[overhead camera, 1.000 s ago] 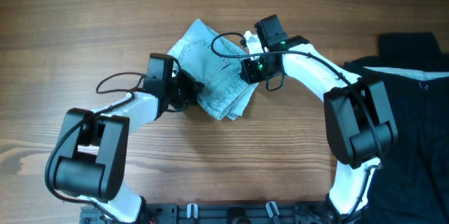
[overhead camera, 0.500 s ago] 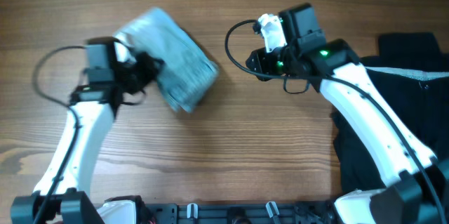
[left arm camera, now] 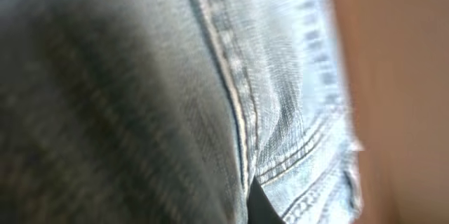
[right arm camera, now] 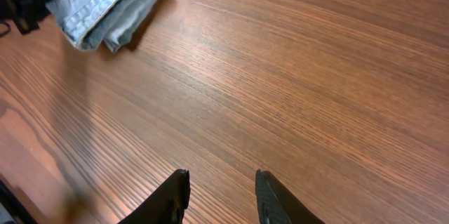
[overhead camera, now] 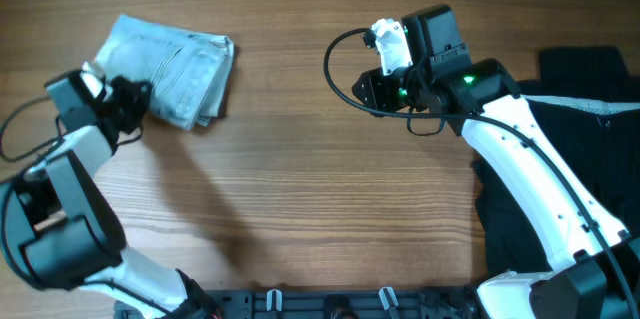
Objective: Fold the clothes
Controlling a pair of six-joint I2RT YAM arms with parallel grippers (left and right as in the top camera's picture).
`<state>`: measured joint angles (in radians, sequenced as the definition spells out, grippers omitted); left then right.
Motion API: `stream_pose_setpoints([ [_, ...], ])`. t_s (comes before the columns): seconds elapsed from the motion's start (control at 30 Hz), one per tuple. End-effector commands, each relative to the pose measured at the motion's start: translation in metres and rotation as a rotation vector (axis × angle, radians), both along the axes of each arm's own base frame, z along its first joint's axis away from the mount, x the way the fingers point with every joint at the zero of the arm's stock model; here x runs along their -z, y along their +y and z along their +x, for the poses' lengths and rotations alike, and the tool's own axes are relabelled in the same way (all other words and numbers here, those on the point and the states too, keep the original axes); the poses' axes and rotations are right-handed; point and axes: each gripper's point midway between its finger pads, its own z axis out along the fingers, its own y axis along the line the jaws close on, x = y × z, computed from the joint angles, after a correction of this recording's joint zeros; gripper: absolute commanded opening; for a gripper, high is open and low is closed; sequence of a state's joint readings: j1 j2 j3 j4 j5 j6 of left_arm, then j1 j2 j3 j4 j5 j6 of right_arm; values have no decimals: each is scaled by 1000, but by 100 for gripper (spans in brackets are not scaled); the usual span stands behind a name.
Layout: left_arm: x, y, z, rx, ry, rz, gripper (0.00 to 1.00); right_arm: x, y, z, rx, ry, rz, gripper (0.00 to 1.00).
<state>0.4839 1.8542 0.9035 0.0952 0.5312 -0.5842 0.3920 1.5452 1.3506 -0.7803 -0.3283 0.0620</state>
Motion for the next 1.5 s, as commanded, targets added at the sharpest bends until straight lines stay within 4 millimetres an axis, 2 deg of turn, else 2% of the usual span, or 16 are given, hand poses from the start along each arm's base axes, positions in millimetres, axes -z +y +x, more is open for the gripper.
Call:
stream_pose_setpoints([
  [0.0, 1, 41, -12, -24, -14, 68, 51, -1, -1, 3, 2, -15, -9, 36],
  [0.1, -1, 53, -18, -45, -26, 45, 68, -2, -1, 4, 2, -20, -7, 36],
  [0.13, -4, 53, -19, -37, -38, 30, 80, -2, -1, 4, 2, -20, -8, 37],
  [0.2, -10, 47, -19, -5, -72, -14, 78, -2, -1, 4, 2, -19, -8, 40],
  [0.3, -26, 26, -23, 80, -123, -128, 64, 0, -2, 2, 2, -10, -12, 43],
  [0.4, -33, 14, -33, 133, -112, -135, 63, -1, -3, -2, 1, 0, -17, 50],
  [0.47, -45, 9, -40, 187, -109, -72, 64, -18, -4, -2, 9, -48, 3, 57],
  [0.57, -86, -2, -51, 278, -115, 50, 62, -62, -17, -5, 99, -152, 35, 72],
  [0.63, -117, -19, -60, 355, -121, 157, 64, -84, -37, -7, 222, -203, 33, 77],
  [0.73, -164, -73, -82, 518, -150, 360, 73, -111, -65, -18, 396, -245, 57, 80],
  [0.83, -185, -123, -111, 631, -137, 498, 86, -128, -70, -33, 415, -264, 105, 86],
  [0.87, -189, -136, -121, 662, -135, 531, 98, -130, -71, -37, 420, -260, 117, 89],
  [0.9, -193, -150, -131, 700, -137, 565, 100, -132, -72, -40, 427, -258, 124, 98],
  [1.07, -202, -179, -160, 771, -139, 658, 100, -127, -72, -41, 427, -241, 112, 100],
  [1.23, -205, -189, -157, 800, -172, 657, 100, -117, -70, -36, 426, -214, 94, 100],
  [1.47, -197, -190, -153, 810, -142, 647, 100, -109, -68, -32, 431, -189, 85, 100],
])
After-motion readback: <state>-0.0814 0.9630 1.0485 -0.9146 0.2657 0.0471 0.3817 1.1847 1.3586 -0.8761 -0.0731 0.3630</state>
